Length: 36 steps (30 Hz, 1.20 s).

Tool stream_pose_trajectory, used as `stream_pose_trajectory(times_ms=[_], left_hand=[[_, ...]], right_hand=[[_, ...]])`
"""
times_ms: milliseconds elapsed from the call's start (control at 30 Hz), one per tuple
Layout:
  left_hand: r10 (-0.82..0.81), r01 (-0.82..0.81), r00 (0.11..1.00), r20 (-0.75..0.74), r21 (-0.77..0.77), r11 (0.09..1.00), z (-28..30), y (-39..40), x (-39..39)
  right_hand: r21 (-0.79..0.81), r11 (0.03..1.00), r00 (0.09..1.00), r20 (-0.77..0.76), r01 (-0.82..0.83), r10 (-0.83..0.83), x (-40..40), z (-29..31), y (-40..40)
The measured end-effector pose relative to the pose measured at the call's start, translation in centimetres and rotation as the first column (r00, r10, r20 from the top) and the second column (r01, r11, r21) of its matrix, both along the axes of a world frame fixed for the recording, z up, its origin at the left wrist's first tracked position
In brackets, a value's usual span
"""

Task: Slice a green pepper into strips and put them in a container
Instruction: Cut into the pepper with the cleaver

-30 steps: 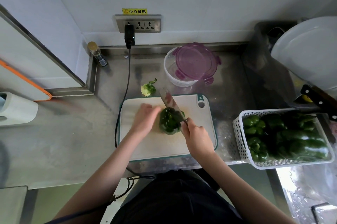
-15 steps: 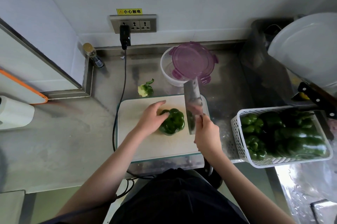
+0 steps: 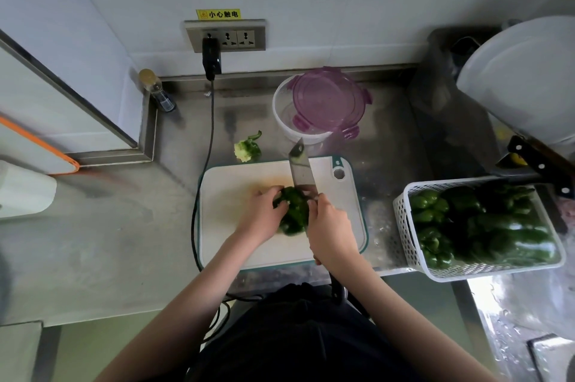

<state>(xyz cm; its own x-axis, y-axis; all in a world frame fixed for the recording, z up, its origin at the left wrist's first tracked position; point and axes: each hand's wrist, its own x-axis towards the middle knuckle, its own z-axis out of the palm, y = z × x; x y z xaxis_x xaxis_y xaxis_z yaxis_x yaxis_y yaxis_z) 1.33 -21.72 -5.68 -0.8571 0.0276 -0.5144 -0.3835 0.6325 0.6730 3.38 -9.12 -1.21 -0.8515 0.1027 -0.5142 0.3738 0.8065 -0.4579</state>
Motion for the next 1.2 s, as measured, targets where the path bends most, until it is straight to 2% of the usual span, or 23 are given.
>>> stream_pose_trajectory(times_ms=[100, 233, 400, 633, 867, 1200], left_hand=[[0.046, -0.046, 0.999, 0.009, 0.021, 0.999, 0.0, 0.1, 0.3], [0.078, -0.080, 0.996, 0.051, 0.042, 0.996, -0.2, -0.1, 0.3], [0.086, -0.089, 0.994, 0.061, 0.059, 0.994, -0.4, -0.2, 0.4], [0.095, -0.103, 0.992, 0.085, 0.097, 0.990, -0.8, -0.1, 0.4], [0.078, -0.085, 0.993, 0.092, 0.077, 0.993, -1.1, -0.1, 0.5], [0.085, -0.090, 0.991, 0.100, 0.049, 0.995, -1.1, 0.2, 0.1]], right_hand=[[0.085, 0.996, 0.999, -0.006, -0.038, 0.039, 0.3, 0.0, -0.1], [0.110, 0.991, 0.997, -0.021, -0.072, 0.074, 0.4, -0.2, -1.0], [0.066, 0.998, 0.999, -0.037, -0.015, 0.018, 1.3, -0.2, -0.9], [0.087, 0.996, 0.998, -0.057, -0.002, 0.007, 2.1, -0.7, -1.3], [0.029, 0.997, 0.995, -0.063, 0.077, -0.075, 2.3, -1.4, -1.6], [0.069, 0.997, 0.997, -0.064, 0.043, -0.039, 1.7, -1.8, -1.6]])
